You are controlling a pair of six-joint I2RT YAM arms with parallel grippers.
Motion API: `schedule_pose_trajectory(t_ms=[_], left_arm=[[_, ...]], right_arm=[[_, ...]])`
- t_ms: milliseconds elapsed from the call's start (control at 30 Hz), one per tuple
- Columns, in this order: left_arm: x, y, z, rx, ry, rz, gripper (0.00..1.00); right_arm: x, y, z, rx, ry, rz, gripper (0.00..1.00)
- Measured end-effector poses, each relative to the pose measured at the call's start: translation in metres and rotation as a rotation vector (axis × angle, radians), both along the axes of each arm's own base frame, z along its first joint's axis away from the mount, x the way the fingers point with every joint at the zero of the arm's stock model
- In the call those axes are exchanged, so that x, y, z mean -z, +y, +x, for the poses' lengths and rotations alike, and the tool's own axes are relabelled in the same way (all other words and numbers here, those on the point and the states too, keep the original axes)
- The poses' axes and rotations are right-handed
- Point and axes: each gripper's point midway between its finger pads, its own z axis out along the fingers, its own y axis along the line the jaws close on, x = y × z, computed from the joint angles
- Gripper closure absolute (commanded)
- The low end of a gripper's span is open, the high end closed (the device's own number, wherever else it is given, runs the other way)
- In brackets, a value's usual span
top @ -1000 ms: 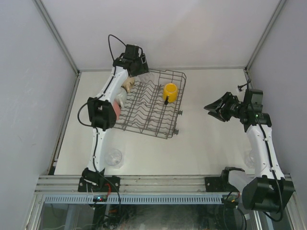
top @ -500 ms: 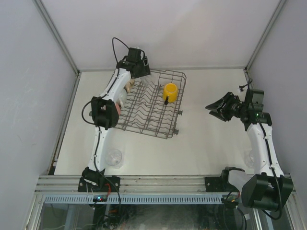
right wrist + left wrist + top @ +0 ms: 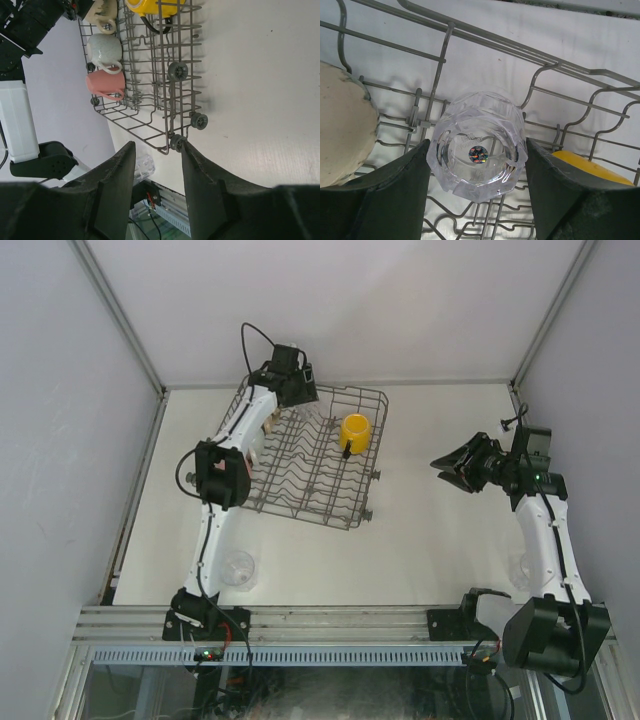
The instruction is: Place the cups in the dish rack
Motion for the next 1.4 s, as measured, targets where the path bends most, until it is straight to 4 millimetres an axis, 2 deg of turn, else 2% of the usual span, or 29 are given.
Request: schedule_pose_trajectory(t_ms=[167,433,600,967,1167,1300,1400], left_arm=[[0.008,-0.003,0.0,0.012,0.007,0.009,0.48],[0.008,-0.003,0.0,0.025,0.004,0.02,0.33],[0.008,-0.004,-0.001,0.039,0.0,0.03,0.19],[0.008,-0.016,-0.006,0.071,-0.002,0.032,0.09],[0.007,-0.015,-0.005,0.066,-0.006,0.039,0.06],[-0.005,-0.006,-0.007,0.051,-0.022,0.048,0.06],[-0.032,0.007,-0.014,0.027,-0.047,0.048,0.06]], right_arm=[[0.002,-0.002,0.001,0.005,0.006,0.0,0.59],[0.003,-0.002,0.002,0.002,0.007,-0.003,0.6],[0.003,-0.002,0.001,0.0,0.007,-0.005,0.61],[0.006,-0.003,-0.002,0.003,0.012,-0.008,0.61],[0.005,-0.003,-0.003,0.0,0.005,-0.012,0.6],[0.005,-0.004,-0.004,0.005,0.005,-0.022,0.57],[0.011,-0.007,-0.008,0.016,0.03,-0.063,0.56]])
